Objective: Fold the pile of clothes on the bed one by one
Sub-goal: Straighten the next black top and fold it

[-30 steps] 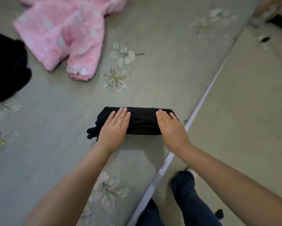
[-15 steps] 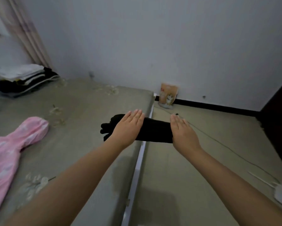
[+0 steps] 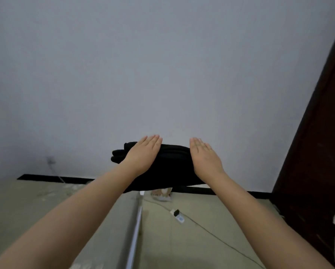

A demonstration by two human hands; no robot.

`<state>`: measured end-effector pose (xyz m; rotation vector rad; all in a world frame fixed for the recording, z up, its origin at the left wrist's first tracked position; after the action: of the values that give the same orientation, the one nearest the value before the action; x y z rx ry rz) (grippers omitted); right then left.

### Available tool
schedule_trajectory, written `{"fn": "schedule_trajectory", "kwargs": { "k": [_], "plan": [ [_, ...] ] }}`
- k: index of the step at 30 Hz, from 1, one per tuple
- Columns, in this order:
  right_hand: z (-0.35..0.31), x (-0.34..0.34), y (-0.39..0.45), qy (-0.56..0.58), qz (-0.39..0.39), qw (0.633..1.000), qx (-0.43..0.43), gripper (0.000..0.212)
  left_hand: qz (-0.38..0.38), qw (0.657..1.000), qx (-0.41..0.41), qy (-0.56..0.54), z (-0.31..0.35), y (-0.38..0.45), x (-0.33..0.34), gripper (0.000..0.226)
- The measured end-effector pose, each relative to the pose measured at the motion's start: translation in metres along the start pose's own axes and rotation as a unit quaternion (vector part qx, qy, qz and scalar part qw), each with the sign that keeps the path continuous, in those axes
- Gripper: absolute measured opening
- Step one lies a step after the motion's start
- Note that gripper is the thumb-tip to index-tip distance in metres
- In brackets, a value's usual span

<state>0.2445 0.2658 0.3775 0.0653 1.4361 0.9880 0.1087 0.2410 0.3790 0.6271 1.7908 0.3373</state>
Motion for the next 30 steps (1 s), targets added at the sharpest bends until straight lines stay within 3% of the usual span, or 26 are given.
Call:
{"fn": "schedule_trajectory", "kwargs": {
  "k": [8,17,23,30],
  "plan": [
    [0.079,0.089,0.150,0.002,-0.001,0.999,0.041,0.063,0.016,0.999,0.030,0.005,-0.057,0.170,0.093,0.058],
    [0.123,0.242,0.344,0.033,0.041,0.998,-0.033,0.060,0.018,0.999,-0.024,0.035,-0.158,0.324,0.243,0.058],
    [0.088,0.358,0.492,0.098,0.046,0.987,-0.121,0.059,-0.031,0.990,-0.110,0.079,-0.276,0.379,0.342,0.061],
    [-0.028,0.479,0.639,0.166,0.040,0.956,-0.239,0.058,-0.086,0.963,-0.210,0.143,-0.436,0.382,0.445,0.058]
  ]
}}
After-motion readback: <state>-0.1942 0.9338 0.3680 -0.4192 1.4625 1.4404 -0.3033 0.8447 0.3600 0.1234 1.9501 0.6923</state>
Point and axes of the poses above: each hand's wrist, its own y-axis towards the middle knuckle, its own x-axis out of the palm, z = x × y, the point moved 8 cm from there along y, towards the middle knuckle, and after that the axes turned 13 degrees about z, right-handed, at the moved point
